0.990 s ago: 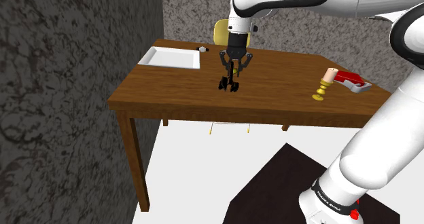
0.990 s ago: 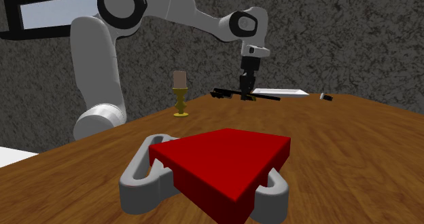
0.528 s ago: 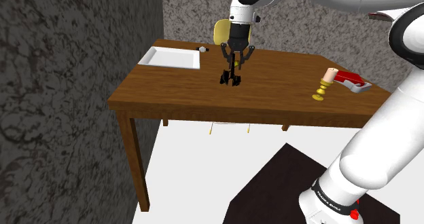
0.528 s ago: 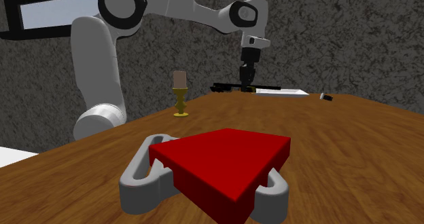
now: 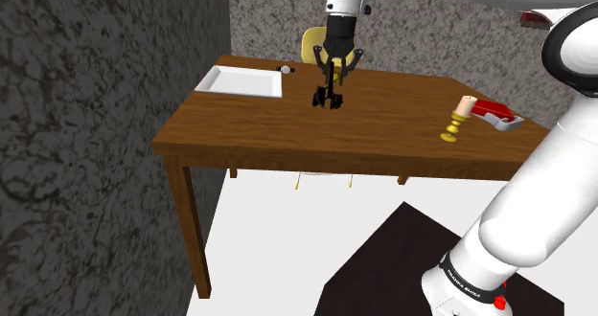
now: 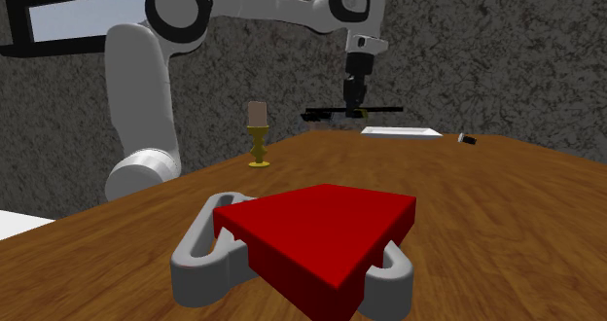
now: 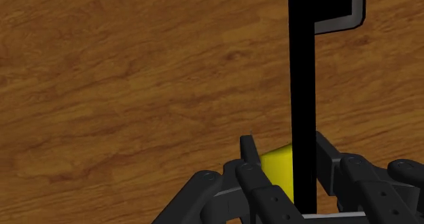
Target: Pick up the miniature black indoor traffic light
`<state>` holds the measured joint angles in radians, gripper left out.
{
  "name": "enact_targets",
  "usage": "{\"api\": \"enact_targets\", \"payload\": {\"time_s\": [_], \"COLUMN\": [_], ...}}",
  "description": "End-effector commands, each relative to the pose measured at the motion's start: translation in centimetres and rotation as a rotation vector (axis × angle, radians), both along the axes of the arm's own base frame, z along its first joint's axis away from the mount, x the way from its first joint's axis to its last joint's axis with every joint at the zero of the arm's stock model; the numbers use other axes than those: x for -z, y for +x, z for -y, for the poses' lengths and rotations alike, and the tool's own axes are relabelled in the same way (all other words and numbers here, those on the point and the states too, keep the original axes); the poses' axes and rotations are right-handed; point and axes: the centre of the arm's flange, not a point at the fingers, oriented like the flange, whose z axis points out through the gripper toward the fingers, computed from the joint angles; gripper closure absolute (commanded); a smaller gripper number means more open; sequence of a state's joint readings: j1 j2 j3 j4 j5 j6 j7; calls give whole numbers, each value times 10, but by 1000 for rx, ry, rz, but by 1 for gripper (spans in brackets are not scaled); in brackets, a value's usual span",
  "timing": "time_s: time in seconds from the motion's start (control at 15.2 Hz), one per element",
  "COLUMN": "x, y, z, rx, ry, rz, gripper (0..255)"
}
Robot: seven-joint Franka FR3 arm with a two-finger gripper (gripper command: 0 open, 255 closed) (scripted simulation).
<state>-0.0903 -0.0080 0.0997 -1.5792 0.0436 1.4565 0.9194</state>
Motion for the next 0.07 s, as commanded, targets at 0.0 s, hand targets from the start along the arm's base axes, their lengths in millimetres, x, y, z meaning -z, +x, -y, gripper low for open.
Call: {"api": "enact_targets", "payload": {"time_s": [0.0], "x": [-3], "y": [0], "z": [0], "rx": [0], "ry": [0], "rz": [0], "gripper": [255]}}
